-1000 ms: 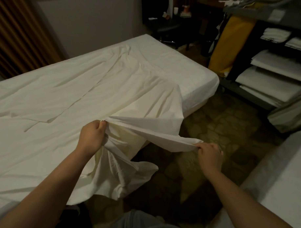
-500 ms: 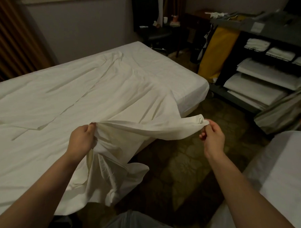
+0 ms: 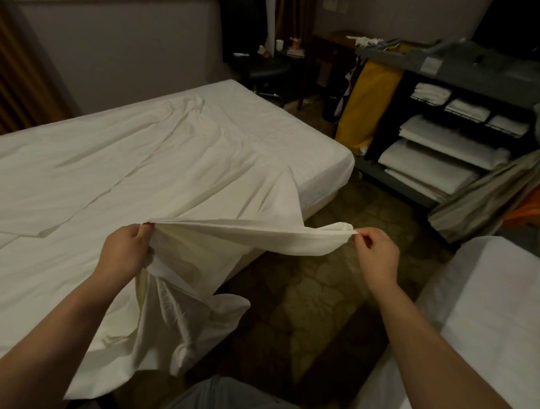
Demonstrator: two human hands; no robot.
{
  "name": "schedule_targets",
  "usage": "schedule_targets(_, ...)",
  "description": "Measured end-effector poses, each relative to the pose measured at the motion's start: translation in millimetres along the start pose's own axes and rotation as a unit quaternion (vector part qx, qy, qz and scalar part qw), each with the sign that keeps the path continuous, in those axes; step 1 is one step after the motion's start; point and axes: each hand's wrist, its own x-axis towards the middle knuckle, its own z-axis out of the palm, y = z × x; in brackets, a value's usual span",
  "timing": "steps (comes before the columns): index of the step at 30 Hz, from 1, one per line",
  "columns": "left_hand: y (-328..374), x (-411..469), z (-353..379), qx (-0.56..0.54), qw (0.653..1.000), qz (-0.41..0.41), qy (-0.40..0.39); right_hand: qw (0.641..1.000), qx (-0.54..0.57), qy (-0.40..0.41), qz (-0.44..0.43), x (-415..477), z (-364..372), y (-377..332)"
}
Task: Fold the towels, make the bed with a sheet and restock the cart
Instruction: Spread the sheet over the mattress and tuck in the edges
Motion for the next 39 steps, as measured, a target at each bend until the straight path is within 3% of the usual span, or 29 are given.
schedule_targets(3, 0.7, -2.5, -0.9, 0.02, 1.0, 0.003, -0.005, 0.996, -0.058, -0.022, -0.063, -1.2, -7.7, 9.0)
schedule_targets(5, -0.8, -2.6, -6.0, 0.025, 1.0, 0.0, -0.001, 0.988, -0.083, -0.079, -0.107, -1.5, -13.0, 12.2)
schedule_targets(7, -2.5, -3.0, -13.3, 0.032, 0.999, 0.007, 0.004, 0.96, -0.146, -0.172, -0.166, -4.3, -19.6, 17.3)
schedule_targets(9, -1.8, -3.5, -17.0, 0.044, 0.999, 0.018, 0.003, 0.907, -0.28, -0.231, -0.213, -10.4, -22.0, 23.3)
schedule_targets(12, -0.7, -6.1, -10.3, 0.059, 0.998, 0.023, -0.013, 0.851, -0.433, -0.199, -0.218, -20.3, -23.4, 29.6)
schedule_targets(15, -0.6, -12.4, 1.7, 0.065, 0.997, 0.034, -0.015, 0.858, -0.457, -0.16, -0.173, -24.6, -25.5, 37.2)
schedule_targets(17, 0.5, -18.2, 8.4, 0.069, 0.996, 0.043, -0.022, 0.901, -0.389, -0.148, -0.121, -24.9, -24.2, 37.9)
schedule_targets(20, 2.7, -26.0, 15.1, 0.082, 0.993, 0.072, -0.042, 0.978, -0.189, -0.09, -0.024, -22.4, -11.0, 29.8)
schedule_targets(22, 2.3, -29.2, 17.7, 0.091, 0.989, 0.099, -0.06, 0.994, 0.002, -0.058, 0.089, -17.0, -1.3, 18.0)
schedule_targets(23, 2.6, -30.8, 18.1, 0.095, 0.987, 0.113, -0.069, 0.976, 0.12, -0.054, 0.173, -13.7, 2.0, 9.7)
schedule_targets(24, 3.0, -32.1, 18.6, 0.098, 0.985, 0.123, -0.077, 0.932, 0.244, -0.055, 0.263, -10.5, 4.3, 1.5)
schedule_targets(26, 4.2, -34.4, 19.8, 0.103, 0.982, 0.133, -0.09, 0.805, 0.446, -0.064, 0.385, -7.2, 5.9, -10.6)
schedule_targets(27, 4.9, -35.5, 20.6, 0.106, 0.981, 0.135, -0.094, 0.761, 0.501, -0.069, 0.407, -6.2, 8.4, -13.5)
schedule_targets(28, 6.0, -36.6, 21.3, 0.108, 0.98, 0.133, -0.097, 0.739, 0.527, -0.076, 0.412, -6.5, 12.5, -16.3)
schedule_targets(32, 9.5, -42.2, 23.6, 0.109, 0.981, 0.127, -0.097, 0.761, 0.49, -0.068, 0.42, -11.7, 29.6, -25.5)
schedule_targets(35, 15.4, -51.1, 25.4, 0.116, 0.975, 0.148, -0.118, 0.745, 0.445, -0.05, 0.495, -10.9, 34.2, -21.3)
schedule_targets(39, 19.9, -60.2, 22.7, 0.112, 0.97, 0.175, -0.125, 0.799, 0.293, -0.069, 0.521, -16.8, 38.8, -17.1)
